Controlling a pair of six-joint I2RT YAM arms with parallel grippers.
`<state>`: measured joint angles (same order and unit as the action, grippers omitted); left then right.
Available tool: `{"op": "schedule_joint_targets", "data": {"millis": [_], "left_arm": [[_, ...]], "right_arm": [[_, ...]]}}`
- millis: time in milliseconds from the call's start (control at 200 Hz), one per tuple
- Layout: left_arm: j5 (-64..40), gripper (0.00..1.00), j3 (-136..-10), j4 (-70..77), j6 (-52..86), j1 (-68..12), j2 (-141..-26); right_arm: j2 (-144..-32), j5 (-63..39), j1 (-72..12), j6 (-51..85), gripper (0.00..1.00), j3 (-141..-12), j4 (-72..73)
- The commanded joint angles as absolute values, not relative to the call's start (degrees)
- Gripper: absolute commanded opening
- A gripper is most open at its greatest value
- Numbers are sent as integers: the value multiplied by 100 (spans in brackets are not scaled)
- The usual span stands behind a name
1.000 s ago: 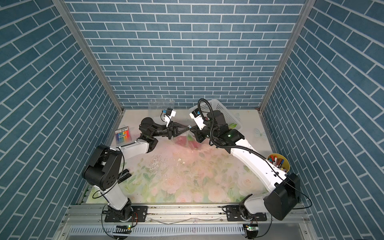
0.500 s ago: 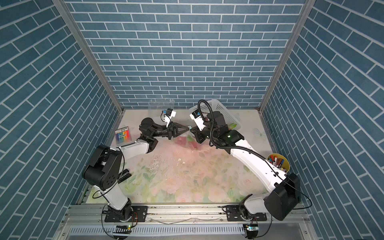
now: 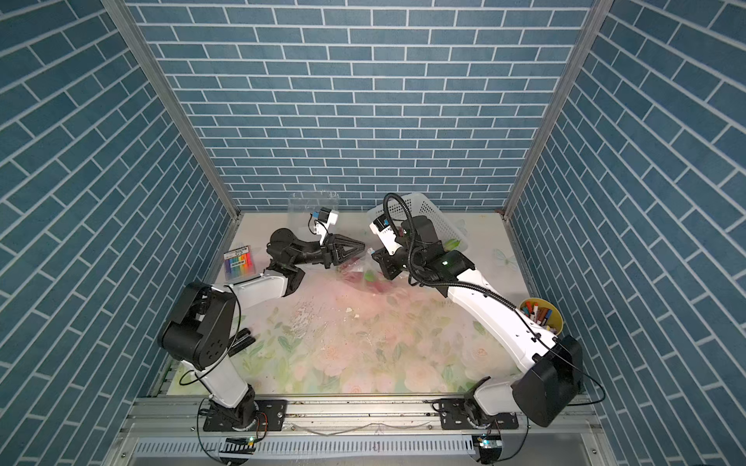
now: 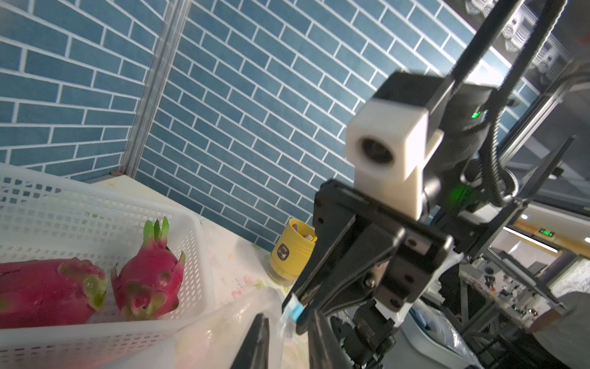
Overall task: Open the zip-top bag and take out the dragon fruit
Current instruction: Unzip the zipper on the zipper food storage bag.
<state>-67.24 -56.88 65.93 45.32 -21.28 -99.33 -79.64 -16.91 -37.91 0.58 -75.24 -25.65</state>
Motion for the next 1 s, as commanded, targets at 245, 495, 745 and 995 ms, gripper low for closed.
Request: {"op": "schedule_joint_targets", "data": {"millis": [245,495,745,995], "left_arm": [[-6891,42,-6000,6534,4358,-2310,-9919],[-6944,39,-6145,6514,4428,-2511,-10318],[-6941,25,-6170,6724,4623,-2531,-10458],[-7078,3,-6171,6759,4649,-2590,-10460]], "right_arm": [[-8201,-1748,-3779,-325,0,-7941,-3094],[-7973,-1764,-3779,-302,0,-7816,-2914],[-7902,-1755,-3779,-299,0,-7753,-2804],[-7866,-1652,-3779,-308,0,-7726,-2752]]}}
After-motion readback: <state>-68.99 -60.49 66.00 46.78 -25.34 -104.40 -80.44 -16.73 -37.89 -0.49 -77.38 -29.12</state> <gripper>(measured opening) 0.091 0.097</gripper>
